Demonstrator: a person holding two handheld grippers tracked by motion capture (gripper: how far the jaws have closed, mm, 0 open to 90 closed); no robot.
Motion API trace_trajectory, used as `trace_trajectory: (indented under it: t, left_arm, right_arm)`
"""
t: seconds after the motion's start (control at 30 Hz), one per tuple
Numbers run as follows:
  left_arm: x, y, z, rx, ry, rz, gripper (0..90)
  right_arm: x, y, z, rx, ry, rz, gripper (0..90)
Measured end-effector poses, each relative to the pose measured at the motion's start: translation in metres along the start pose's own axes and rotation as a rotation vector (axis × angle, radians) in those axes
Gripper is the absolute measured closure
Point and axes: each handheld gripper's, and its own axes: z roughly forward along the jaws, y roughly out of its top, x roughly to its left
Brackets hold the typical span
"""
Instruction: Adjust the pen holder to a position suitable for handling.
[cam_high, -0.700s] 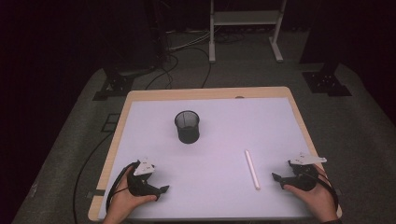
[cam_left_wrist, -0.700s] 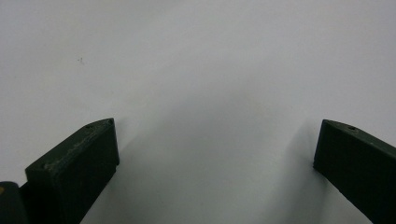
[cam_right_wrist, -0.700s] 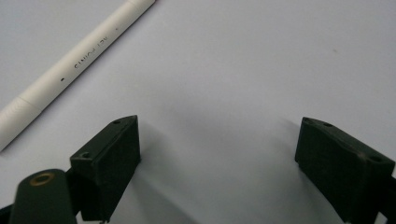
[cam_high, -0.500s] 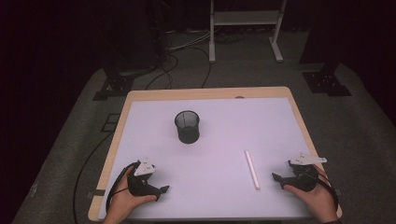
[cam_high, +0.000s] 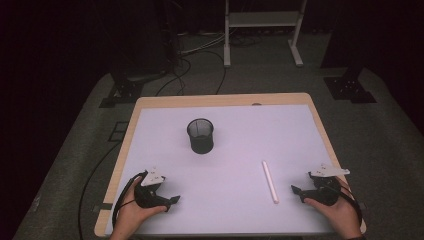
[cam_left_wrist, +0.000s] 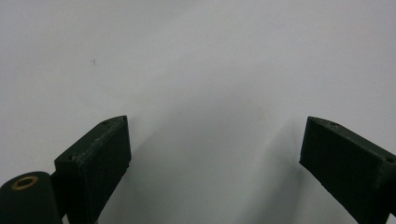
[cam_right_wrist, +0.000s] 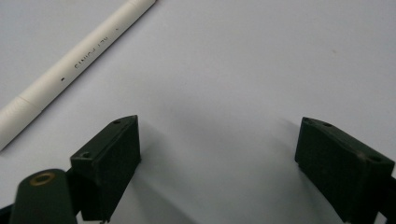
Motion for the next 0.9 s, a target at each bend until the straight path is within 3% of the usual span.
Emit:
trace_trajectory:
  t: [0.9]
  left_arm:
    - [0.010, 0.035, -0.004, -0.043, -0.018, -0.030, 20.5]
  right_arm:
    - [0.000, 0.000, 0.000, 0.000, 0.000, 0.000, 13.0]
